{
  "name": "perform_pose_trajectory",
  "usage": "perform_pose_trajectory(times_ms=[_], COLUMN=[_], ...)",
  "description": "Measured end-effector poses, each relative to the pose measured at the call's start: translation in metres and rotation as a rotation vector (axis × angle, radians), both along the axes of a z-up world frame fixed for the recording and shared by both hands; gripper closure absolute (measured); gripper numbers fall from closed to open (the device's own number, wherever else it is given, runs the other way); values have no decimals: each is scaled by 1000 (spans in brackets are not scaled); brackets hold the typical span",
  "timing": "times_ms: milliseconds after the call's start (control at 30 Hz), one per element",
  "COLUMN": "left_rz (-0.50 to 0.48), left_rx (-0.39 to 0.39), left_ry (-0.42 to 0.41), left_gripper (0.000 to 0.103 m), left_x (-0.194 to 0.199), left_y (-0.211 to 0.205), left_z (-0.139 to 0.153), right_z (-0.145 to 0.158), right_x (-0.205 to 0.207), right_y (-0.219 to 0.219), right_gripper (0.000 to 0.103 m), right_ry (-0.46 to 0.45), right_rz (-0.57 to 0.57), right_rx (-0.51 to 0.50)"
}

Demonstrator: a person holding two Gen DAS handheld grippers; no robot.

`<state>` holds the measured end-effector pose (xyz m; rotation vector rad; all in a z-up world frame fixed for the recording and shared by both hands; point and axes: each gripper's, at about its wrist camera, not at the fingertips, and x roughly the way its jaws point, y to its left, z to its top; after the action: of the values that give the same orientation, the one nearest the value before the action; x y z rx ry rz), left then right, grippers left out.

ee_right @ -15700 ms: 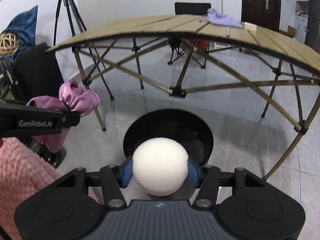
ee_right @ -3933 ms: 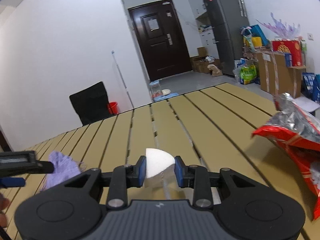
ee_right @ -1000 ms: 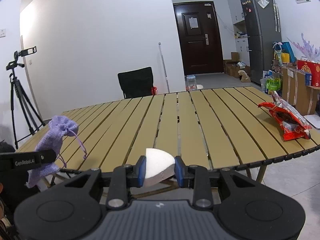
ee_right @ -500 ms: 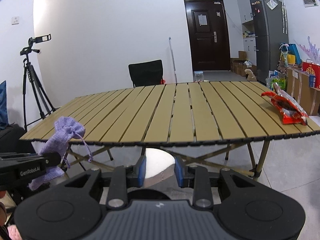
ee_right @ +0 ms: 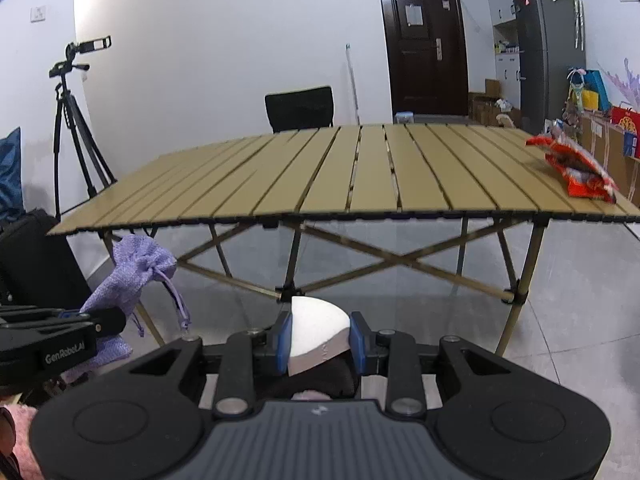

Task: Collect trash
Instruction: 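Carry the pouch and white foam wedge down over the black bin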

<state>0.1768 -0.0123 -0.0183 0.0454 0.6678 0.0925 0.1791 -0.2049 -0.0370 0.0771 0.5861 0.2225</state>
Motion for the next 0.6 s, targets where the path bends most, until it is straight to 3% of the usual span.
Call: perform_pose_trajectory(times_ms=[600], left_rz=[49], left_rx=[9], left_ry=[197], left_gripper=[94], left_x=[3], left_y=[13], left_z=[-79], right_z=[-80], right_x=[5], right_y=[14], right_gripper=[74], right_ry=[192], right_rz=[37], right_rx=[-33])
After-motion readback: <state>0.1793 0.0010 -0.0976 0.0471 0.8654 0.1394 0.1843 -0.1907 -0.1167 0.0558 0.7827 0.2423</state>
